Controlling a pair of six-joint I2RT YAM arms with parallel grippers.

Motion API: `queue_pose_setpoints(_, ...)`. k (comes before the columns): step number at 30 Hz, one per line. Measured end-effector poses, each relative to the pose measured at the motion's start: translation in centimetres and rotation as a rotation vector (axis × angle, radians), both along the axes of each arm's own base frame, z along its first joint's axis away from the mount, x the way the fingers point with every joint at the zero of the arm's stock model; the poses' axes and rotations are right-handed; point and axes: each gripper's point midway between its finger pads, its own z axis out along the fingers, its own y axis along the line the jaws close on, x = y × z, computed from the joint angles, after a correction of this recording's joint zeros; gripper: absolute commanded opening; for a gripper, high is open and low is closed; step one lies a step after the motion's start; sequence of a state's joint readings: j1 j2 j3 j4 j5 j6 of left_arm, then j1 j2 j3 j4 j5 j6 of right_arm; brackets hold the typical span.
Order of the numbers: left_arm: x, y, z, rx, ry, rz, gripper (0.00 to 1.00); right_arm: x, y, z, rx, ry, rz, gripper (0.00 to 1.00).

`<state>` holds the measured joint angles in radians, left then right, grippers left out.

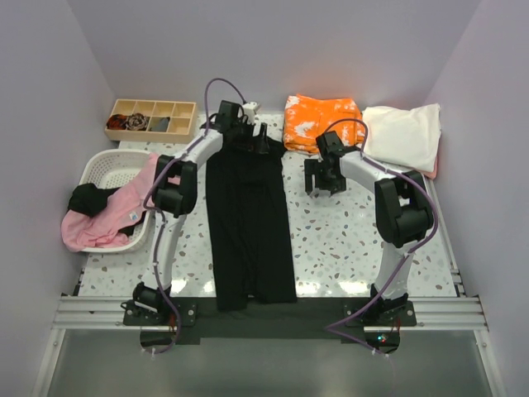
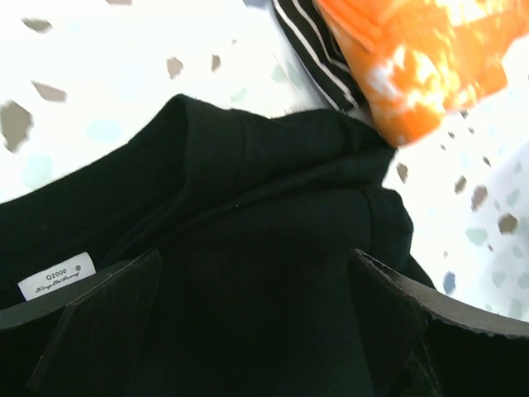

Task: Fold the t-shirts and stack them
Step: Rotate the tshirt 100 degrees

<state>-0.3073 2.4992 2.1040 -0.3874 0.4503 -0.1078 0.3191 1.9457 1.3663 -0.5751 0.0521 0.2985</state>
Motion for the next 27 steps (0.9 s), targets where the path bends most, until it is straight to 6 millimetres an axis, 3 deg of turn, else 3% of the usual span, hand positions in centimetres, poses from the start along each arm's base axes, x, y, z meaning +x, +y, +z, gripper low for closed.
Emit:
queue_pose_setpoints(7, 3.6, 1.0, -0.1, -0.012, -0.052, 0.094, 1.0, 0.4, 0.1, 0.5, 0.004, -0.011, 0.0, 0.82)
queue_pose_setpoints(14, 5.6, 4.3, -0.5, 0.028, -0.086, 0.223, 1.0, 0.7, 0.3, 0.5, 0.007, -0.013, 0.001, 0.82)
queue_pose_setpoints(18, 5.9, 5.1, -0.5, 0.034, -0.105, 0.26, 0.98, 0.6, 0.6, -0.1, 0.018, 0.006, 0.007, 0.82)
queue_pose_setpoints(27, 4.4, 4.1, 0.6, -0.027, -0.12, 0.2, 1.0, 0.5, 1.0, -0.2, 0.037, 0.014, 0.018, 0.82)
